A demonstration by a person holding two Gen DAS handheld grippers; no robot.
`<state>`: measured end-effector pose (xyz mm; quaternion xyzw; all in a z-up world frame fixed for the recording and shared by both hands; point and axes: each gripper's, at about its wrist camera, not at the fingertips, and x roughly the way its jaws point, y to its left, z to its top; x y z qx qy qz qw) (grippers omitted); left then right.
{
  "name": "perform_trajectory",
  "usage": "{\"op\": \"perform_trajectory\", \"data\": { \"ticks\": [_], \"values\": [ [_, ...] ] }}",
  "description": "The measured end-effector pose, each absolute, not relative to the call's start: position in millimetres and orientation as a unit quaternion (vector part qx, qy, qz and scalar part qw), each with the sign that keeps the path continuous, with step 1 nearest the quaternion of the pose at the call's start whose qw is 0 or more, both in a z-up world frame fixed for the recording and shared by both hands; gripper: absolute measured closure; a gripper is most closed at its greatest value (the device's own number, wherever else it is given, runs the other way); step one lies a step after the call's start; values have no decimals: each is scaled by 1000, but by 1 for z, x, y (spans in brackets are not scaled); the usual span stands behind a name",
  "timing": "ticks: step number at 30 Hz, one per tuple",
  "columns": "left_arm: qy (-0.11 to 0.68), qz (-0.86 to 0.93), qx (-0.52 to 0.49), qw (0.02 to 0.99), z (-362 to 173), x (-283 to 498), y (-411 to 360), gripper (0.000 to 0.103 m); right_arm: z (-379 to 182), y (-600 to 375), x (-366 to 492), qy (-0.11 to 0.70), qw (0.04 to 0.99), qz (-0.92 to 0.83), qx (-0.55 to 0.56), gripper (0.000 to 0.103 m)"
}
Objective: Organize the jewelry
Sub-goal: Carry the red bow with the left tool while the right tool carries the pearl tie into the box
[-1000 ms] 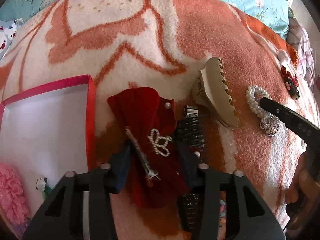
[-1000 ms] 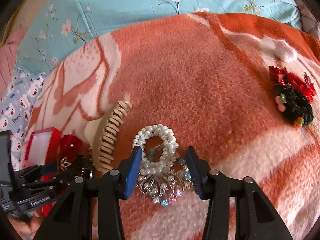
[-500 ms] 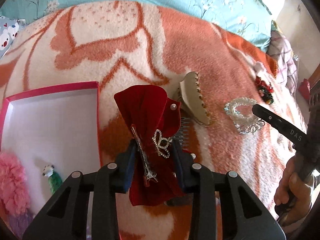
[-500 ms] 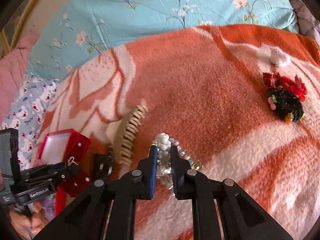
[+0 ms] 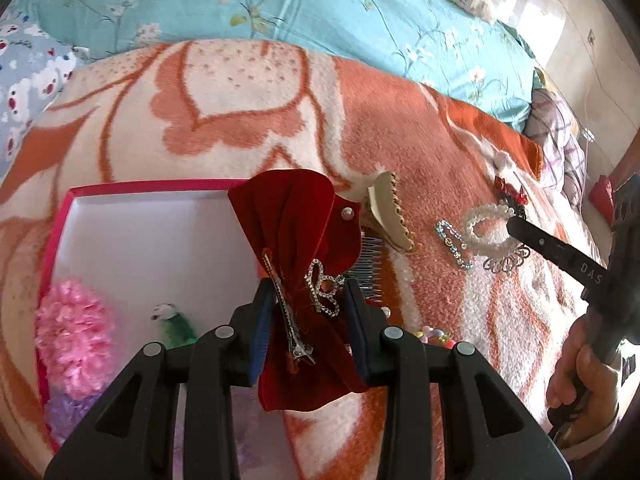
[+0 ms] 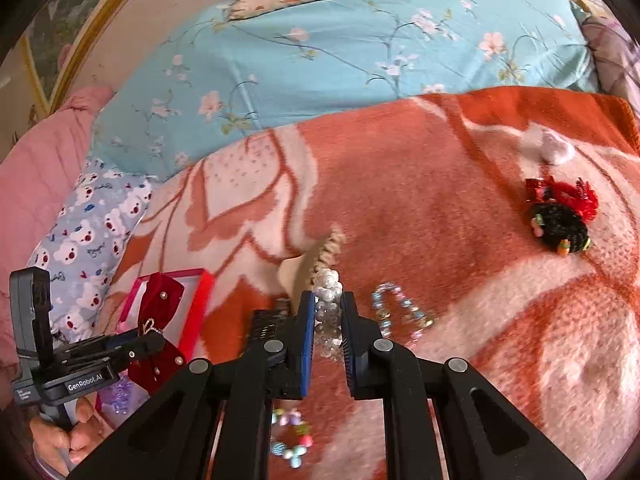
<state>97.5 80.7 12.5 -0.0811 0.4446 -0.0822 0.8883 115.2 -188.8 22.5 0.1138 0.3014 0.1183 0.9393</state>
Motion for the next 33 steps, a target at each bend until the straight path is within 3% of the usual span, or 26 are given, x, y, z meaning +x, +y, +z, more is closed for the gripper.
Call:
{"op": "perform_trajectory", "data": {
  "ticks": [33],
  "values": [
    [420, 15, -124, 899, 20, 68, 211, 71, 25, -18, 119, 314, 908, 263, 90, 91]
  ]
}}
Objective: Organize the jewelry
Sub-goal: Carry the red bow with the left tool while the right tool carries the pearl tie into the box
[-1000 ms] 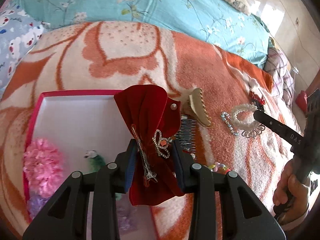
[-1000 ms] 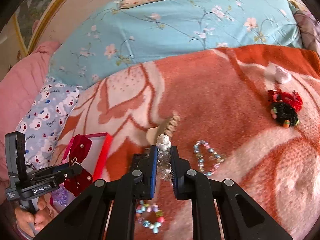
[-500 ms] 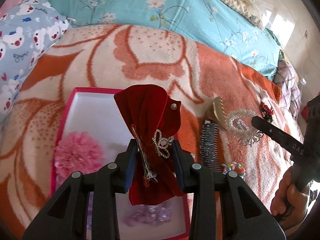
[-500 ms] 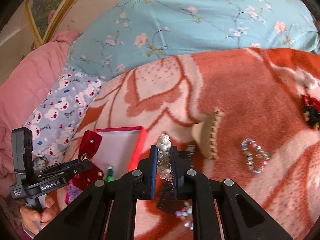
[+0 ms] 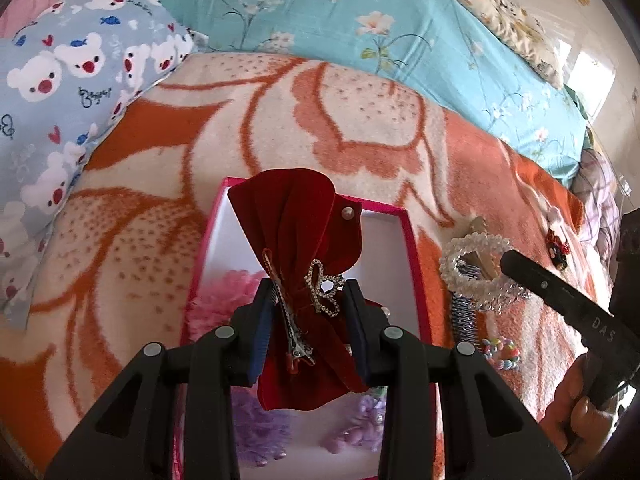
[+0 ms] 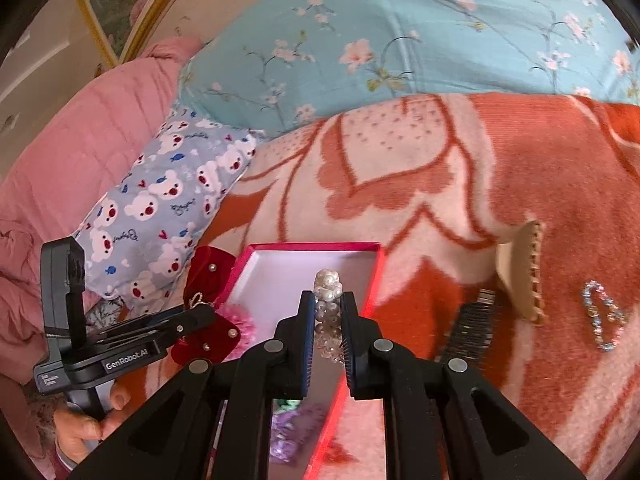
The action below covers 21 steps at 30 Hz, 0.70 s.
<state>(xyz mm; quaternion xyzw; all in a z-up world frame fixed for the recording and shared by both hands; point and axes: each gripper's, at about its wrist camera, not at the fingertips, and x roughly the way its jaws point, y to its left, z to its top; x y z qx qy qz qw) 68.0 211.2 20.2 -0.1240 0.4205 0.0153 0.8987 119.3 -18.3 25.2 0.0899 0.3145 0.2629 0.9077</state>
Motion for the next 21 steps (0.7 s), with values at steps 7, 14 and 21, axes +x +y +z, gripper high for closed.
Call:
{"op": "perform_trajectory", "data": {
  "ticks": [7, 14, 21],
  "values": [
    [424, 32, -118, 898, 20, 80, 232, 71, 16, 16, 129, 330, 894, 290, 91, 91],
    [447, 43, -108, 887, 0, 105, 242, 71, -6, 42, 153, 357, 878, 302, 99, 91],
    [473, 50, -103, 873, -29, 122, 240, 71, -36, 50, 175, 390, 872, 281, 88, 91]
  ]
}}
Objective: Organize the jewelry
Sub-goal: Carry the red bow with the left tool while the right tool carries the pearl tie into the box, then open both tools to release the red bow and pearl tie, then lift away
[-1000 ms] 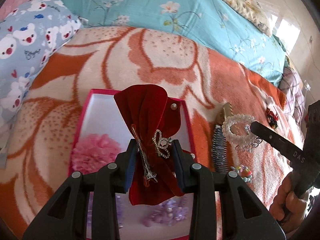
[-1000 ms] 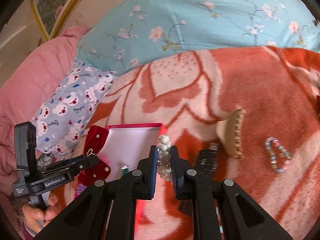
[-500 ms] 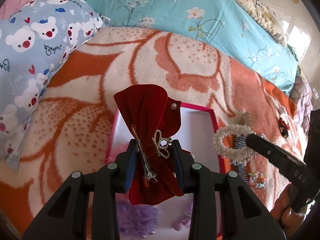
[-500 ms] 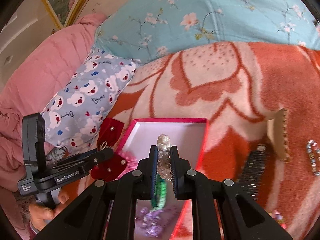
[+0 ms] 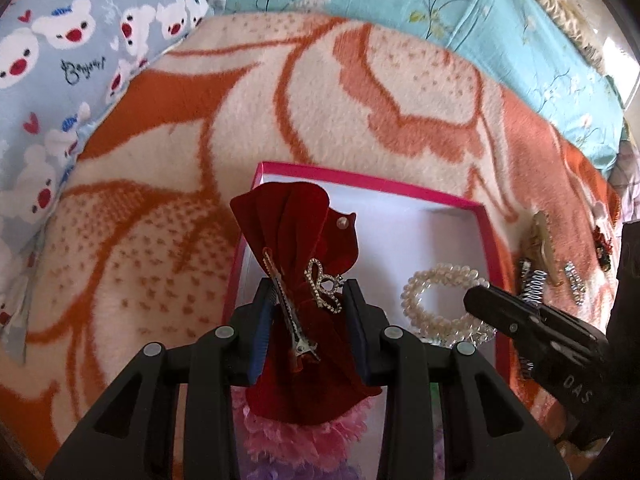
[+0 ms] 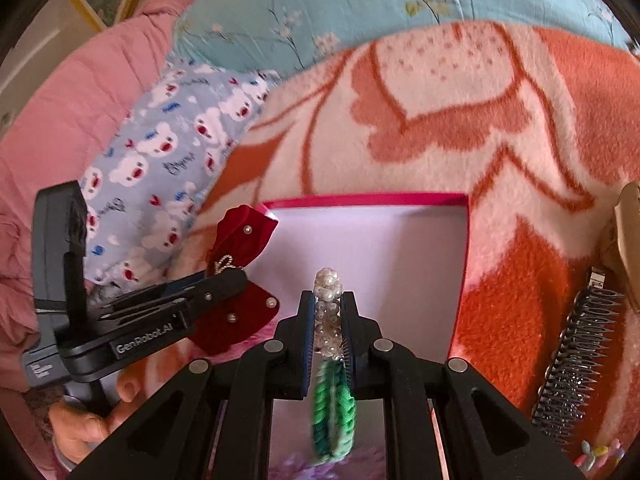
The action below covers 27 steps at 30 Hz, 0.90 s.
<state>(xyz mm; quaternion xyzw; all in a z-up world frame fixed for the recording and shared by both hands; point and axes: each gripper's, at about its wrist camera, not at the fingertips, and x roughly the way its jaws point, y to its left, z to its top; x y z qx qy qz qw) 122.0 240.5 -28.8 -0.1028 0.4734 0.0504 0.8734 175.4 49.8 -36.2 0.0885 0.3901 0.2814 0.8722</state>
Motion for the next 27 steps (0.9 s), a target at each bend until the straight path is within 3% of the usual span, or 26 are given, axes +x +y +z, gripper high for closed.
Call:
{"op": "perform_trajectory", "data": {
  "ticks": [5, 20, 22, 24, 27],
  "values": [
    [480, 55, -106, 869, -39, 130, 242, 75, -47, 42, 193, 399, 876, 257, 86, 91],
    [483, 56, -99, 868, -48, 136, 241, 73, -55, 48, 205, 402, 878, 251, 73, 86],
    [484, 58, -96, 868, -48, 135, 241, 70, -55, 47, 206, 403, 877, 251, 76, 85],
    [487, 62, -94, 866, -47, 135, 241, 55, -55, 46, 205, 402, 876, 255, 82, 82],
    [489, 54, -102, 864, -45, 130, 241, 51, -51, 45, 203, 402, 873, 260, 88, 68]
  ]
}}
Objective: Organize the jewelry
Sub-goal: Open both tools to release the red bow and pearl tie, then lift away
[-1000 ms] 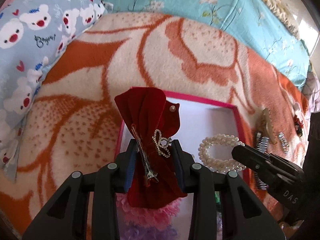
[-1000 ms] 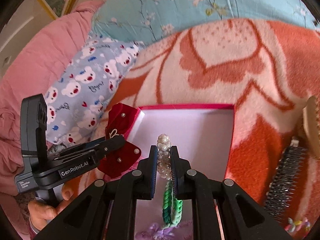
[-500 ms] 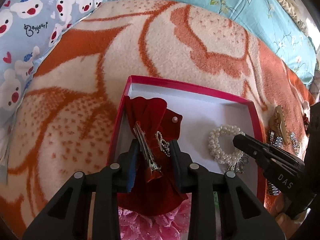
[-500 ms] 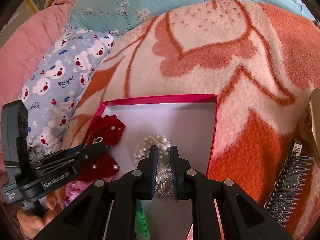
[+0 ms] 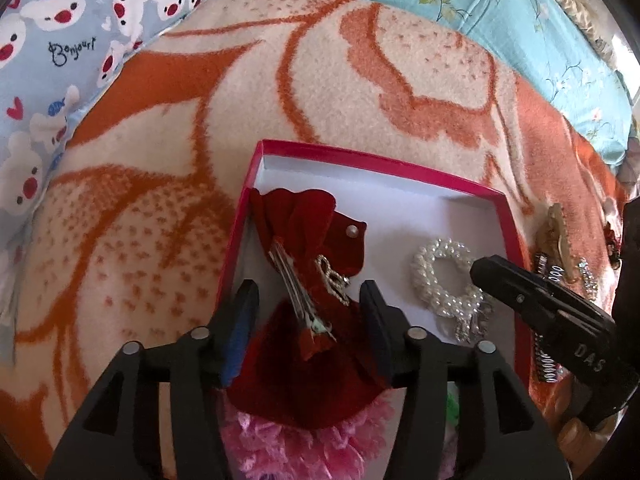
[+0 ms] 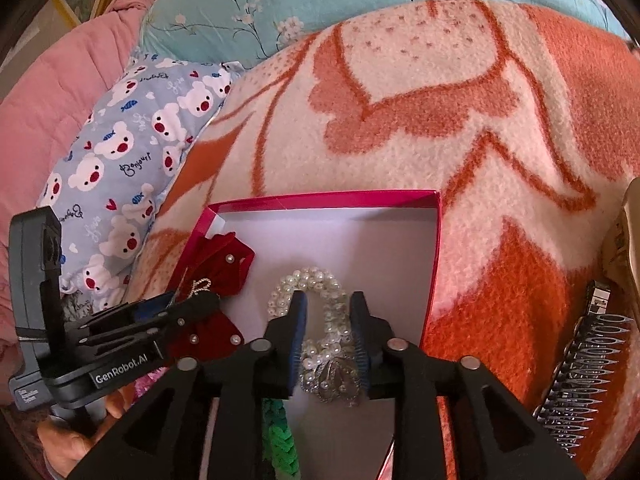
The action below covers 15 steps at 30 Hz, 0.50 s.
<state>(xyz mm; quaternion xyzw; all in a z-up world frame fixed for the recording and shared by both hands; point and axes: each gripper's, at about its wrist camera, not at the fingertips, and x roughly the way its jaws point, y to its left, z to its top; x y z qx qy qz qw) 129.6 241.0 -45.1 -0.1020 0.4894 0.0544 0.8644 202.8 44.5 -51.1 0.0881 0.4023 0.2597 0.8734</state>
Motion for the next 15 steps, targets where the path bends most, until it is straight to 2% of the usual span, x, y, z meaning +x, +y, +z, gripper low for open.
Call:
{"op": "perform_trajectory", "data": {
  "ticks": [1, 7, 15],
  "values": [
    [488, 57, -99, 865, -44, 128, 240, 50, -48, 43, 200, 399, 875, 259, 89, 61],
    [471, 65, -95, 874, -28, 107, 236, 45, -28, 15, 178, 375, 883, 258, 111, 57],
    [456, 46, -113, 881, -10, 85, 217, 45, -20, -77, 144, 353, 902, 198, 151, 52]
  ]
}}
